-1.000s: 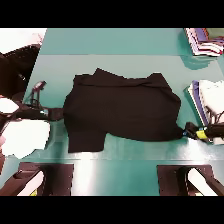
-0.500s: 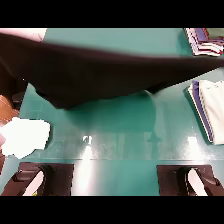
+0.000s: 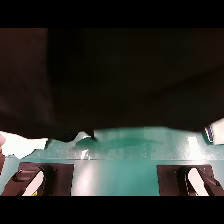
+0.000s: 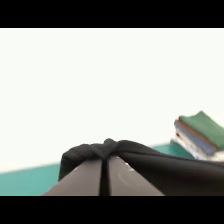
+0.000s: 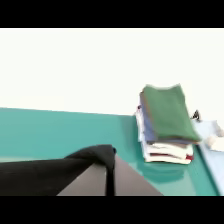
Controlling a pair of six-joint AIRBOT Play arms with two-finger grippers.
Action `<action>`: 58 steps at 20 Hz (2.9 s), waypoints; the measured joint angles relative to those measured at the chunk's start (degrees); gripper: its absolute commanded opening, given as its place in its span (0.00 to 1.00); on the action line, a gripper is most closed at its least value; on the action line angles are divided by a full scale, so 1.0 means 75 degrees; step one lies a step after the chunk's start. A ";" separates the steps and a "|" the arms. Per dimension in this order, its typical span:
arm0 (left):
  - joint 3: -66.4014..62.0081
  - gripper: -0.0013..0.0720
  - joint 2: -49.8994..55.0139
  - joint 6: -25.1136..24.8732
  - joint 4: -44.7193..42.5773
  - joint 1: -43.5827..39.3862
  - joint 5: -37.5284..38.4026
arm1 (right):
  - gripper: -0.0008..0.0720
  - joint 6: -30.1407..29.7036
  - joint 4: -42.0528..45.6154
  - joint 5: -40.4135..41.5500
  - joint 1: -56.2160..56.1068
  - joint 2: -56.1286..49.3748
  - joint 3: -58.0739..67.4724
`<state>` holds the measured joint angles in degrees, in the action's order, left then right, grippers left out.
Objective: Fold the shirts.
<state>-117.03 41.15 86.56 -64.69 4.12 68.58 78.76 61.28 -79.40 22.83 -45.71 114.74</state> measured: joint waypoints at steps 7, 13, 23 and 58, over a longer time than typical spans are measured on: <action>0.2107 0.05 0.1781 0.0050 0.0184 -0.0006 0.1075 | 0.03 0.0210 0.1029 -0.1160 -0.1419 -0.1897 -0.1378; 0.3392 0.05 0.4406 -0.0230 0.0239 -0.0221 0.1137 | 0.03 0.0280 0.2154 -0.1262 -0.2597 -0.4403 -0.2643; 0.2690 0.05 0.6962 -0.0577 0.0093 -0.0481 -0.1411 | 0.03 0.0475 0.2398 0.0192 -0.2873 -0.7085 -0.0857; 1.1573 0.67 0.1743 -0.0189 0.0096 -0.0137 0.0478 | 0.49 0.0341 0.1769 -0.0017 -0.1953 -0.2684 -0.5770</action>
<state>-30.24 54.22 85.14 -63.96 3.09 72.16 81.32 74.54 -79.53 8.19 -65.84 71.46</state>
